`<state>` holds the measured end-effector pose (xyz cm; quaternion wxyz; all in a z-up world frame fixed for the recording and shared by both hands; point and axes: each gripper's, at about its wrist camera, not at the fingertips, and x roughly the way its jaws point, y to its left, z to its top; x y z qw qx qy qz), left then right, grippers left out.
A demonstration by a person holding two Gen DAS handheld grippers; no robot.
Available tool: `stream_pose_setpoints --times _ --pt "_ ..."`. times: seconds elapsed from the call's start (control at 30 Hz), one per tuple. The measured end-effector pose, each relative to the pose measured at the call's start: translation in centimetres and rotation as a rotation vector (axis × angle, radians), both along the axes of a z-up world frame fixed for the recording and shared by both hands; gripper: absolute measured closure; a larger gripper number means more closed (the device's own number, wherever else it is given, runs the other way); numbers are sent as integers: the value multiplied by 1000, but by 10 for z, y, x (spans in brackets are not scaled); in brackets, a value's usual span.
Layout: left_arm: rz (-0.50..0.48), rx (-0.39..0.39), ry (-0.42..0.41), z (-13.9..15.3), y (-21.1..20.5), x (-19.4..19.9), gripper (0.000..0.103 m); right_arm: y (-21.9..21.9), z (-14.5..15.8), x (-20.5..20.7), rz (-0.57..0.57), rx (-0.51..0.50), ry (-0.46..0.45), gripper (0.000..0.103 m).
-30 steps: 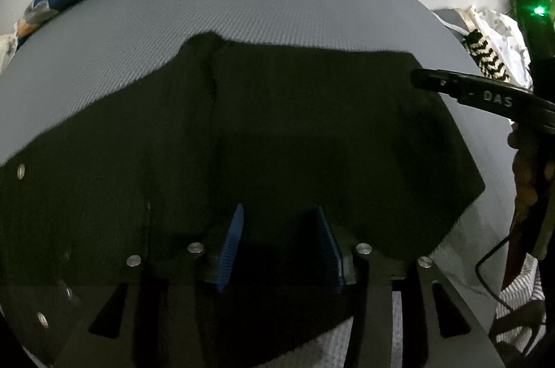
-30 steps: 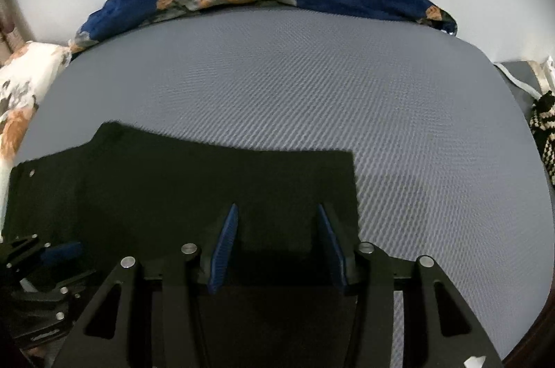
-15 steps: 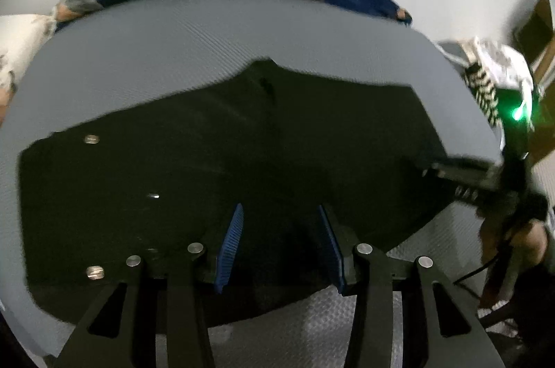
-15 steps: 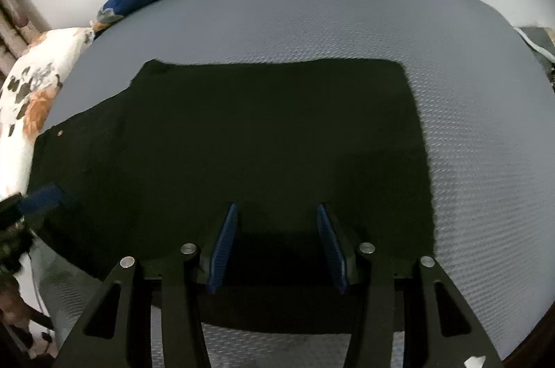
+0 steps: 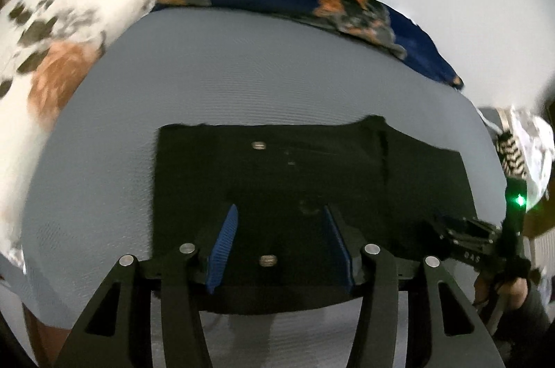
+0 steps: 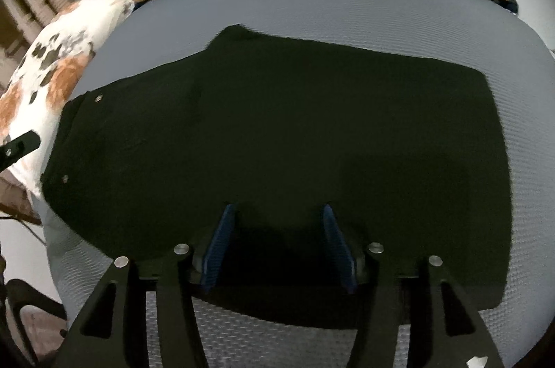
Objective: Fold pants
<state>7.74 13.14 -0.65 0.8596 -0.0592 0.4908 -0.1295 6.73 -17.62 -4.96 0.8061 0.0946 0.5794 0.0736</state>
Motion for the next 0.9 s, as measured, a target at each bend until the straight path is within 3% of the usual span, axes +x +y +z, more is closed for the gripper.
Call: stream_pose_setpoints --times 0.23,0.47,0.6,0.9 --pt "119 -150 79 -6 67 11 48 19 0 5 33 117 31 43" --pt "170 -279 189 -33 109 18 48 37 0 16 41 176 65 39" --pt "149 -346 243 -50 120 22 48 36 0 18 33 255 85 37" --pt "120 -453 327 -85 138 41 48 33 10 26 -14 241 94 37"
